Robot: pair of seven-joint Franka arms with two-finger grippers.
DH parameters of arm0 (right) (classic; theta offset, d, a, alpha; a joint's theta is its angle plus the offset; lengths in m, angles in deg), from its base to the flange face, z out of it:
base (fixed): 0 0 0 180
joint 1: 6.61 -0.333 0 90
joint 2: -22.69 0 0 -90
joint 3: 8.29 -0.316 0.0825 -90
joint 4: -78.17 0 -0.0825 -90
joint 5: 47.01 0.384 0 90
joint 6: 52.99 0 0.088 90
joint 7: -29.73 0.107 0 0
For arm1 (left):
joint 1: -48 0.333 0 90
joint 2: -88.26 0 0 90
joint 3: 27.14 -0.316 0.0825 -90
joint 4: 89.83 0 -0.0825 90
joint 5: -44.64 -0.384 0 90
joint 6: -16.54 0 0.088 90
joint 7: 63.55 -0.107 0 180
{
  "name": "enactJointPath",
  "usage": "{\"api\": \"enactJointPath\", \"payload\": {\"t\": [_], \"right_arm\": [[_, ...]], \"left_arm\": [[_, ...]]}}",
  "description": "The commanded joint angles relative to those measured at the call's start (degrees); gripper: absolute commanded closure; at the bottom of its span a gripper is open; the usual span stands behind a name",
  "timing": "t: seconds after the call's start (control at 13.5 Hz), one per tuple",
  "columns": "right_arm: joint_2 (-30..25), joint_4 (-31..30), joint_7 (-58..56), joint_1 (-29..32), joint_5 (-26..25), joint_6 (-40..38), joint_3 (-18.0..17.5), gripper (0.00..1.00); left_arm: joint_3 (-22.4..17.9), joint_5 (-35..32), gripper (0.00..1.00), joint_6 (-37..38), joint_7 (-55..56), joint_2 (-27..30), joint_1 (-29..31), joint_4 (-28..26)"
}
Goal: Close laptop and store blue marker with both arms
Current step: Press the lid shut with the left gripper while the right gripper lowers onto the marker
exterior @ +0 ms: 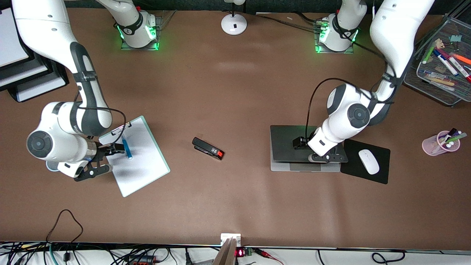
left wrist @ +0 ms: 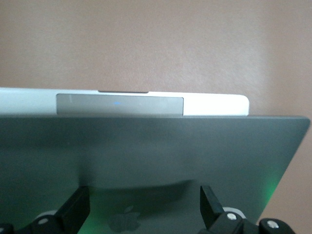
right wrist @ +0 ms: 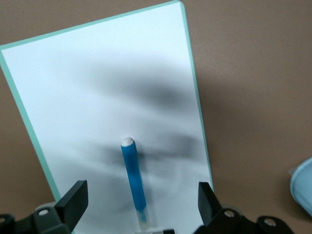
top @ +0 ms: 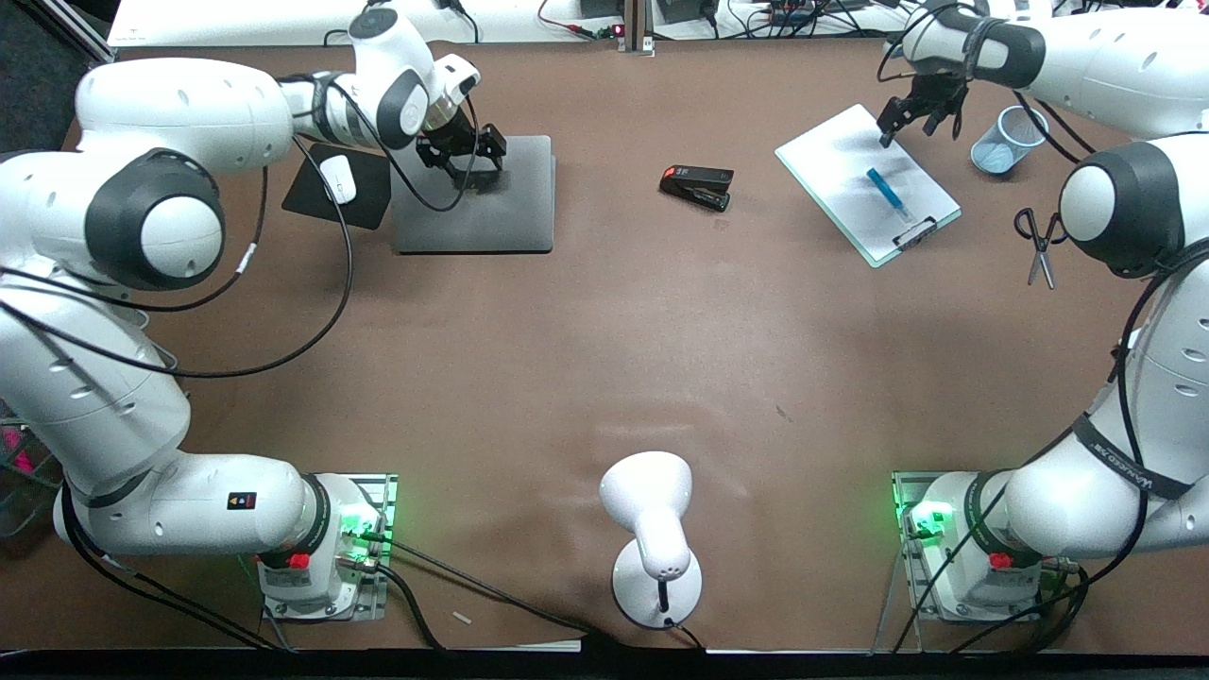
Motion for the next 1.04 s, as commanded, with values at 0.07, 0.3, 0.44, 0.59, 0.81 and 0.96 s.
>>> {"api": "enactJointPath", "payload": {"t": [0.07, 0.3, 0.44, 0.59, 0.81, 0.96], "right_arm": [[0.9, -1.0, -1.1, -1.6, 0.5, 2.3, 0.0, 0.03], [2.2, -1.0, -1.2, -1.0, 0.4, 3.5, 0.0, 0.04], [3.2, -1.0, -2.1, -0.9, 0.4, 4.9, 0.0, 0.14], [3.9, -1.0, -3.5, -0.9, 0.5, 6.4, 0.0, 0.17], [4.0, -1.0, -3.6, -0.9, 0.5, 6.4, 0.0, 0.26], [4.6, -1.0, -3.6, -0.9, 0.5, 6.6, 0.0, 0.31]], "left_arm": [[-1.2, -1.0, 0.00, -3.6, -0.3, -3.8, -0.9, 1.9], [-1.5, -1.3, 0.00, -3.5, -0.3, -3.6, -1.2, 2.3], [-1.5, -3.0, 0.00, -2.3, -0.3, -2.5, -0.9, 2.9], [-1.6, -3.1, 0.00, 2.4, -0.3, 0.5, -0.6, 3.7], [-1.6, -3.1, 0.00, 12.4, -0.6, 5.2, 0.6, 6.9], [-1.6, -3.2, 0.00, 16.5, -0.8, 10.0, 2.6, 6.8]]}}
